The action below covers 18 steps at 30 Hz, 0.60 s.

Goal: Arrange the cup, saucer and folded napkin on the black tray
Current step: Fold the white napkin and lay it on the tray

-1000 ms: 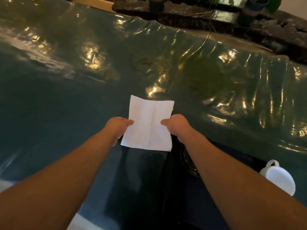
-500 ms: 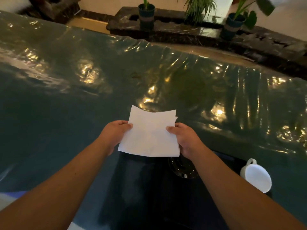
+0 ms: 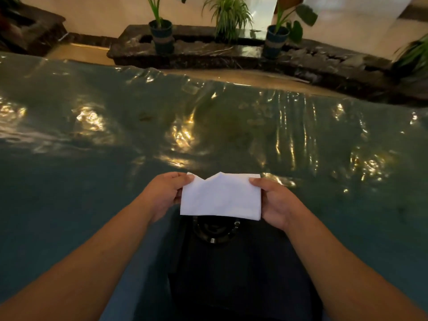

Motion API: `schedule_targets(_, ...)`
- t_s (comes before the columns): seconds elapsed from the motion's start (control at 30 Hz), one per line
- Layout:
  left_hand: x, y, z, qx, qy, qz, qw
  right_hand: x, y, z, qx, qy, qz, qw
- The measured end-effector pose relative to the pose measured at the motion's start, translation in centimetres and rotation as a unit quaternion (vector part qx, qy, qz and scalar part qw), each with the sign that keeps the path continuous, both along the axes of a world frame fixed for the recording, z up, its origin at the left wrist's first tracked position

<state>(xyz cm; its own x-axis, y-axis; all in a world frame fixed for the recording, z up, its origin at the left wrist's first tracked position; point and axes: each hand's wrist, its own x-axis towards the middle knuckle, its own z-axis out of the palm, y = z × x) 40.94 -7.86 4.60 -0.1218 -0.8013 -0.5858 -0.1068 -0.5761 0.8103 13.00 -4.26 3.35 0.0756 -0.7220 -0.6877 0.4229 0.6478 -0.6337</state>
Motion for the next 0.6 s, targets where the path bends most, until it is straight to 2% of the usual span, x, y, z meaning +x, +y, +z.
schedule_targets(0.2,-3.3,-0.4,0.0,-0.006,0.015,0.020,1.000,-4.2,1.6,0.7,-0.010,0.085,-0.030,0.996)
schedule_targets(0.37,-5.5,-0.1,0.4,-0.036,-0.013,0.033,0.999,-6.3,2.4,1.4,-0.024,0.172,-0.022,0.985)
schedule_targets(0.6,-7.0,0.9,1.1,-0.003,0.007,-0.004,1.000,-7.9,3.7,1.9,-0.040,0.120,0.001,0.992)
